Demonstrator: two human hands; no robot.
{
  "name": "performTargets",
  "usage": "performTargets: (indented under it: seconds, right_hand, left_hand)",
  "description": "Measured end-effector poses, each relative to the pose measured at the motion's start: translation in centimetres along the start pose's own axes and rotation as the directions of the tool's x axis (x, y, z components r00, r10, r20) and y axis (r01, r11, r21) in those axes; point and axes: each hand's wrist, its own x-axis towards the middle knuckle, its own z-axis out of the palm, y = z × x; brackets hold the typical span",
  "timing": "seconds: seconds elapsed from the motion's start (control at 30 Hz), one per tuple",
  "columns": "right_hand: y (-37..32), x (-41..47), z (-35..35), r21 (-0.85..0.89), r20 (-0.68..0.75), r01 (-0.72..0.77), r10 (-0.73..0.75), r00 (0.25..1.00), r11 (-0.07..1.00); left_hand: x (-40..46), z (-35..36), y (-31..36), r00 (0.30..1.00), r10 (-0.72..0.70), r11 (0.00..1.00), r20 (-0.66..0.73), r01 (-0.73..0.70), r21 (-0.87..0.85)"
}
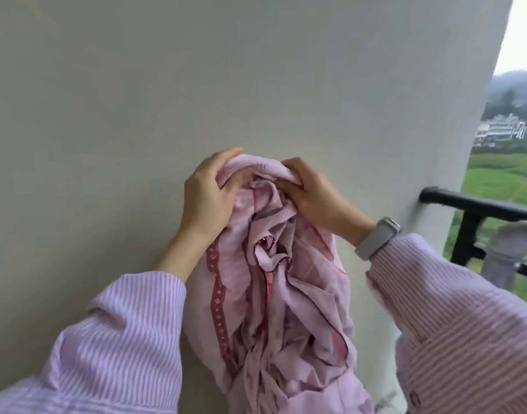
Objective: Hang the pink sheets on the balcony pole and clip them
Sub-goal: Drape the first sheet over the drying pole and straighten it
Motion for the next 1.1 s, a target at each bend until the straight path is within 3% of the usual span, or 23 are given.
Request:
performTargets:
  seconds: [0.1, 0.17, 0.23, 0.37, 0.5, 0.57, 0.7, 0.87, 0.97, 1.1]
  right_hand:
    - [-5.0, 4.6, -5.0, 0.041, -0.15, 0.118, -0.11, 0.983, 0.992]
    - [-6.5, 5.1, -6.9, 0.023, -0.118, 0.162, -0.158, 0.98, 0.986]
    - [-6.2, 4.0, -7.6, -0.011, 0.0, 0.16, -0.16, 0.987, 0.987]
    - [-3.1, -0.1, -6.5, -0.083, 0.218, 0.04, -0.021, 0.976, 0.996]
    - [-1.5, -4.3, -4.6, 0.192, 0.263, -0.137, 0.083, 0.961, 0.972]
    - [-1.9, -6.0, -4.0, 0.248, 0.299, -0.227, 0.148, 0.943, 0.942]
    - [-3.3, -8.4, -1.9, 0.162, 0.304, -0.26, 0.202, 0.931, 0.952]
    - [-1.7, -7.4, -1.7, -0.04, 0.042, -0.261, 0.263, 0.964, 0.965]
    - [-1.5, -5.7, -2.9, -0.051, 0.116, -0.186, 0.191, 0.975, 0.981]
    - [-2.3, -2.6, -4.3, -0.123, 0.211, -0.038, 0.064, 0.975, 0.992]
  left_hand:
    - [5.6, -2.1, 4.9, 0.98, 0.199, 0.98, -0.02, -0.198, 0.033]
    - [6.4, -2.7, 6.6, 0.967, 0.254, 0.966, 0.033, -0.255, 0.049]
    - [5.3, -2.6, 6.6, 0.968, 0.241, 0.968, 0.069, -0.245, 0.057]
    - [1.7, -1.3, 4.6, 0.976, 0.149, 0.983, 0.156, -0.164, 0.087]
    - [0.1, 0.5, 4.1, 0.978, 0.057, 0.984, 0.202, -0.089, 0.154]
    - [-0.6, 1.4, 4.0, 0.975, 0.025, 0.981, 0.222, -0.066, 0.181]
    - [-1.4, 3.0, 4.4, 0.979, -0.012, 0.979, 0.204, -0.03, 0.203]
    - [-1.2, 2.1, 5.1, 0.986, -0.063, 0.986, 0.154, 0.037, 0.163]
    - [-1.2, 0.0, 5.4, 0.985, -0.048, 0.992, 0.167, 0.027, 0.126]
    - [-1.8, -3.4, 6.0, 0.923, 0.084, 0.978, 0.374, -0.147, 0.145]
